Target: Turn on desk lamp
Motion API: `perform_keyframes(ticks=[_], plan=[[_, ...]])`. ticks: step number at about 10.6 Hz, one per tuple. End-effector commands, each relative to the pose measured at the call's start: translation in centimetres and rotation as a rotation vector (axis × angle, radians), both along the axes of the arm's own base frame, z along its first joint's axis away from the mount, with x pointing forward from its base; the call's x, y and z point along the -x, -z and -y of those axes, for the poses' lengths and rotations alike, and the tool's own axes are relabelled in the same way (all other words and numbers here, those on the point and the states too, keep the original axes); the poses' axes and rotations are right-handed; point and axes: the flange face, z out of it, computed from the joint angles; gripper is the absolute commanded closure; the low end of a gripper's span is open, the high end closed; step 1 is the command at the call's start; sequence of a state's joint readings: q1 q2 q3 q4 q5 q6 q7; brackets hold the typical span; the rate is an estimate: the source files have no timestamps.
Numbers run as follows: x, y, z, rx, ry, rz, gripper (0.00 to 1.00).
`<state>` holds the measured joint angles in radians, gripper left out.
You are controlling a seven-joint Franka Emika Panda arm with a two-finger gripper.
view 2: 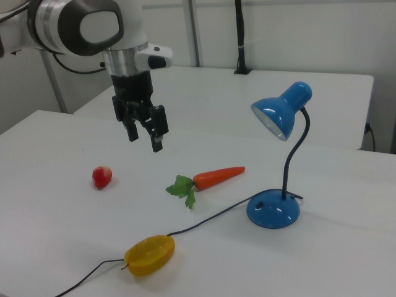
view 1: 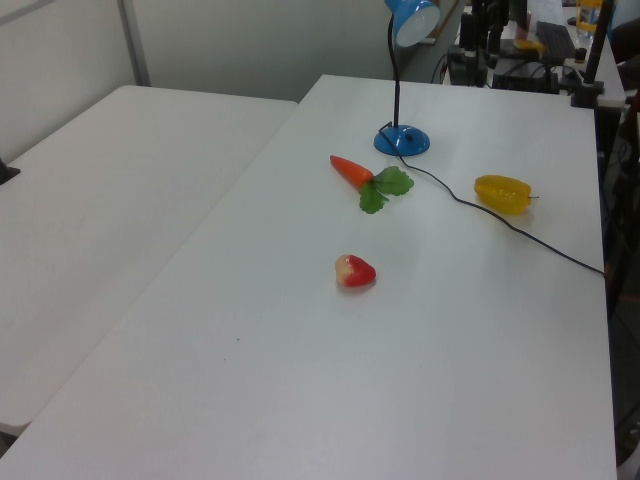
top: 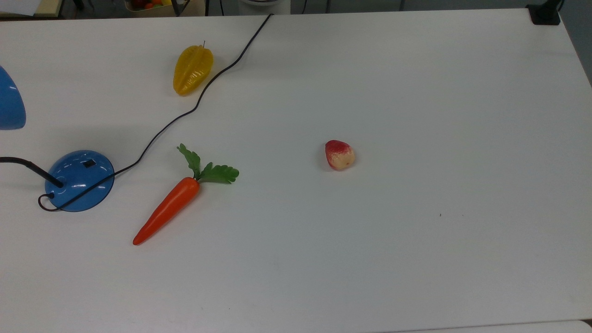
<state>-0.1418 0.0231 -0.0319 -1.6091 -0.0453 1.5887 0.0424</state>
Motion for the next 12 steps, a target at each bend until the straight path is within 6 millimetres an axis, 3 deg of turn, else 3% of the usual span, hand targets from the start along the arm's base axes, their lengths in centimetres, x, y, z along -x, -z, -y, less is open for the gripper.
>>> perform_keyframes(ticks=[1,2,3,6,8,12], plan=[[0.1,0.0,-0.1,-0.024,-0.015,-0.005,0.71],[-0.1,0.2,-0.2,-0.039,-0.002,-0.004,0.88],[-0.1,0.2,-0.2,-0.060,0.007,0.005,0.98],[-0.9,0.5,1.0,-0.085,0.098,0.081,1.00],[-2.1,3.4,2.5,-0.074,0.147,0.139,1.00],[-4.6,9.3,7.6,-0.034,0.272,0.253,1.00]])
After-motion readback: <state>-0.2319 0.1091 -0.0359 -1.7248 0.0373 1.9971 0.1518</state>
